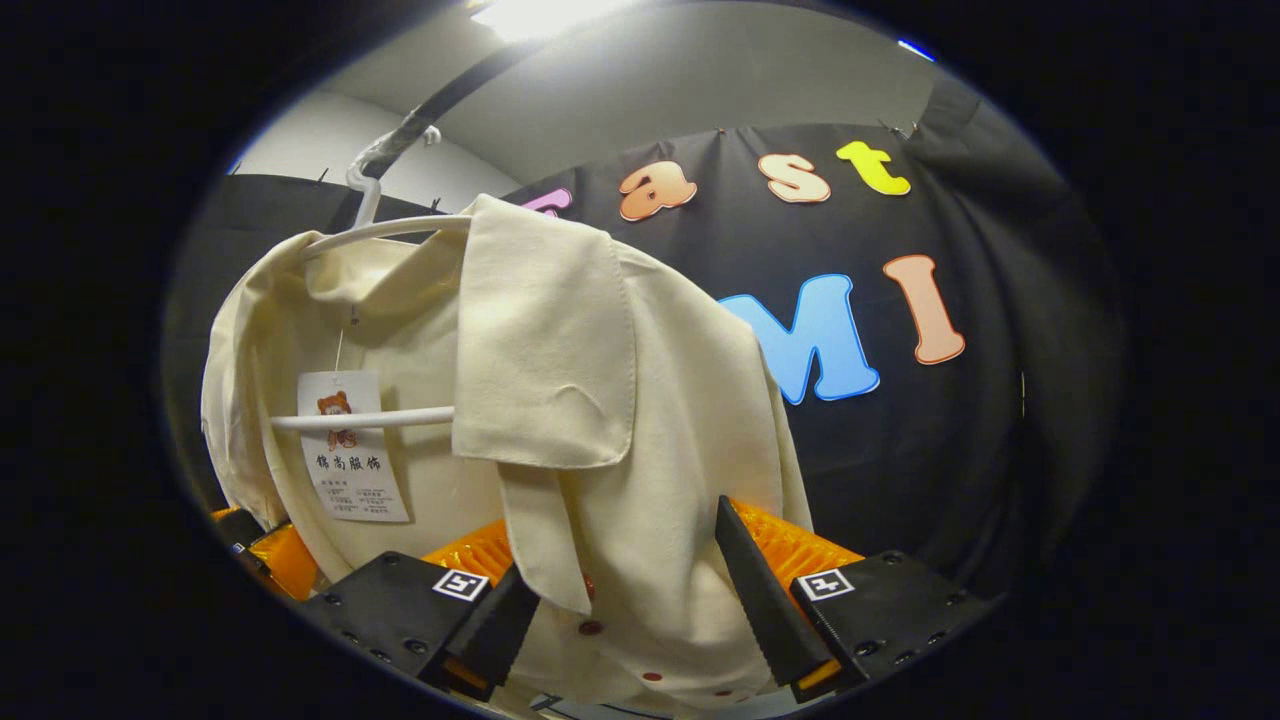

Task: Grasp the clothes on the hanger with both hands and then place them into the laundry hamper below.

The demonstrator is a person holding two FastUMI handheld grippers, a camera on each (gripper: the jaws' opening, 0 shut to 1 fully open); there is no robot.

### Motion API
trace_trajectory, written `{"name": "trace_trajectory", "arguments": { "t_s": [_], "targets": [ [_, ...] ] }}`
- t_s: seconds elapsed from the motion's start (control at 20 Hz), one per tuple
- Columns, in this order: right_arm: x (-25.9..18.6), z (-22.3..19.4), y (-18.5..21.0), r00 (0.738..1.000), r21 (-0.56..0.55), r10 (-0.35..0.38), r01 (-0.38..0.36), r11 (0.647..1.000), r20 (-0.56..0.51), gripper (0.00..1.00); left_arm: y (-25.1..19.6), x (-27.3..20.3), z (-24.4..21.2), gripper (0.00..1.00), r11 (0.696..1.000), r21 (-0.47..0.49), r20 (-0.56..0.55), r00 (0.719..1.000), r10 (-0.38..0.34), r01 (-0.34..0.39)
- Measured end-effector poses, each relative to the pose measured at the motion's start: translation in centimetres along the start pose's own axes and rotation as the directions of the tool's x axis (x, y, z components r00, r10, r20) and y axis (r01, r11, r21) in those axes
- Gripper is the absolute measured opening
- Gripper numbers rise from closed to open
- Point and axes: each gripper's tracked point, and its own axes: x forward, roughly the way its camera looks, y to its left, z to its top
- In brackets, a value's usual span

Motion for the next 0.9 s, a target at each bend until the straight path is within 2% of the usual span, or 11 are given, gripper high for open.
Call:
{"name": "trace_trajectory", "arguments": {
  "t_s": [0.1,0.15,0.2,0.25,0.4,0.6,0.65,0.75,0.8,0.85,0.9],
  "targets": [
    [0.9,-0.1,0.0,1.000,-0.002,-0.002,0.002,1.000,-0.009,0.76,0.0,0.4,0.0,0.89,1.000,0.010,0.004,1.000,0.005,-0.005],
    [1.1,-0.1,-0.4,1.000,-0.009,-0.014,0.013,1.000,-0.007,0.59,-0.2,0.7,0.0,0.76,1.000,0.009,0.004,1.000,0.004,-0.004],
    [1.3,-0.1,-0.4,1.000,-0.013,-0.015,0.015,1.000,-0.006,0.59,-0.4,0.6,0.0,0.72,1.000,0.004,0.001,1.000,0.002,-0.002],
    [1.4,-0.1,-0.3,1.000,-0.011,-0.014,0.014,1.000,-0.005,0.52,-0.7,0.8,0.0,0.69,1.000,-0.006,-0.004,1.000,-0.001,0.001],
    [1.2,0.1,0.3,1.000,0.013,0.000,0.001,1.000,-0.004,0.48,-1.2,0.7,0.4,0.67,0.998,-0.066,0.006,1.000,-0.011,0.011],
    [1.7,0.2,-0.4,1.000,-0.003,-0.010,0.010,1.000,-0.009,0.47,-1.4,0.5,0.0,0.71,0.998,-0.049,-0.010,0.999,-0.034,0.033],
    [2.6,0.4,-1.3,0.999,-0.018,-0.043,0.043,0.999,0.003,0.39,-1.5,0.4,0.0,0.70,0.998,-0.039,-0.017,0.999,-0.048,0.048],
    [3.6,1.1,-2.9,0.997,-0.021,-0.067,0.068,0.997,0.026,0.05,-0.6,0.3,-0.5,0.38,0.999,-0.038,-0.031,0.999,-0.035,0.034],
    [4.1,1.0,-2.6,0.998,-0.031,-0.050,0.051,0.998,0.022,0.06,-0.5,0.0,-0.5,0.22,0.997,-0.052,-0.035,0.998,-0.061,0.059],
    [3.7,1.2,-2.3,0.999,-0.051,-0.039,0.041,0.998,0.027,0.01,-0.3,-0.4,-0.4,0.22,0.996,-0.054,-0.033,0.997,-0.067,0.065],
    [3.2,1.1,-2.5,0.999,-0.083,-0.038,0.040,0.996,0.023,0.01,0.0,-0.1,-0.4,0.02,0.996,-0.057,-0.029,0.997,-0.071,0.069]
  ]
}}
